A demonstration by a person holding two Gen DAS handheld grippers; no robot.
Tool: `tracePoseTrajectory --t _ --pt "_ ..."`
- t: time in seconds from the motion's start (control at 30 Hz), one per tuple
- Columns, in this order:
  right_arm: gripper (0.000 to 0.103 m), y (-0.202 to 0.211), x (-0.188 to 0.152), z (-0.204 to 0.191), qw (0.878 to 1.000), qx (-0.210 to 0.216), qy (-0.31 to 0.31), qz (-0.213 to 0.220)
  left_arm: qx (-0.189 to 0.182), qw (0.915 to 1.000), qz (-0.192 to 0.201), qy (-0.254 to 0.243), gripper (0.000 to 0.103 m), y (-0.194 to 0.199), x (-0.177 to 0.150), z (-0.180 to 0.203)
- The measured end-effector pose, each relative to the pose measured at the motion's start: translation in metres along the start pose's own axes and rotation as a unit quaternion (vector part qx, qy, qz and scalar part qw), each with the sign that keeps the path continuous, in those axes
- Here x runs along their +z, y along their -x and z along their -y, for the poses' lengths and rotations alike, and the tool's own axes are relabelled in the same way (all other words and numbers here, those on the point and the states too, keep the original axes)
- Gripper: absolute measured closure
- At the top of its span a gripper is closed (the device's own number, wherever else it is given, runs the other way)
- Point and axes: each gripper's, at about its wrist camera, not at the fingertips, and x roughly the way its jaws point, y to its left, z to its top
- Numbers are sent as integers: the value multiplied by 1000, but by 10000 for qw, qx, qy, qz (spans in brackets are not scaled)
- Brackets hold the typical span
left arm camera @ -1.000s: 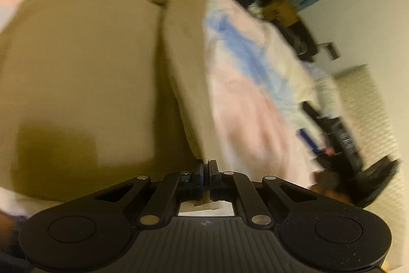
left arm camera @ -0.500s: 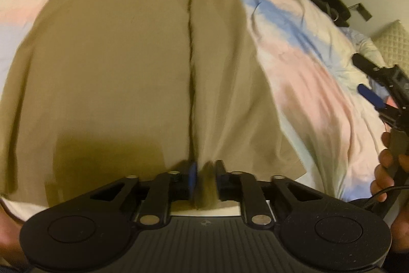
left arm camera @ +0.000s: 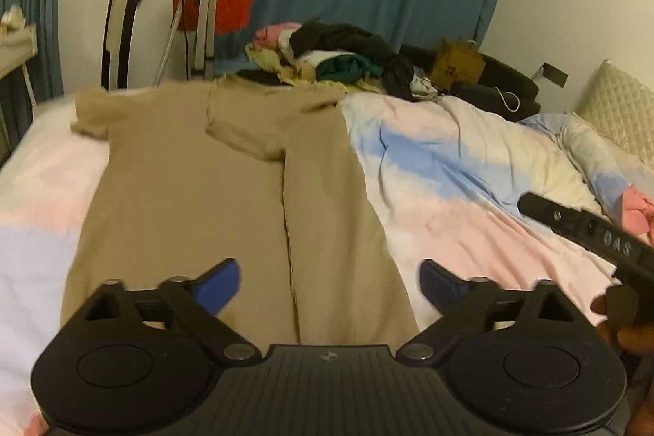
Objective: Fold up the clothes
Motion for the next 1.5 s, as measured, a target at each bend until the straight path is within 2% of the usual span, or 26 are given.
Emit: tracePoseTrajectory --t 0.1,0.53,0.63,0.8,0.9,1.0,1.13,1.37,1.5 --pt "11 4 1 -3 9999 -42 60 124 132 9999 58 -88 2 1 14 7" --pt "11 7 0 -14 9988 -114 265 401 470 9962 611 -416 0 -4 4 2" --pt "11 6 -3 -19 9983 -149 371 434 466 9961 631 -399 0 -2 1 -4" --pt "11 4 -7 -28 9971 -208 548 490 747 9939 560 -593 0 1 -5 -12" --pt "11 3 -10 -34 9962 -243 653 524 835 9939 511 -515 0 5 -5 -22" --pt "11 -4 -9 -43 9951 -160 858 456 869 9936 638 -324 0 16 -3 -36" --pt "11 -28 4 -70 9924 233 1183 244 946 9923 803 -13 0 31 5 -57" --pt "12 -152 23 -153 9753 1279 1685 -635 1108 9878 973 493 0 45 7 -110" --pt "12 -241 16 -218 9633 1572 1880 -1094 1370 9820 952 887 0 40 4 -142"
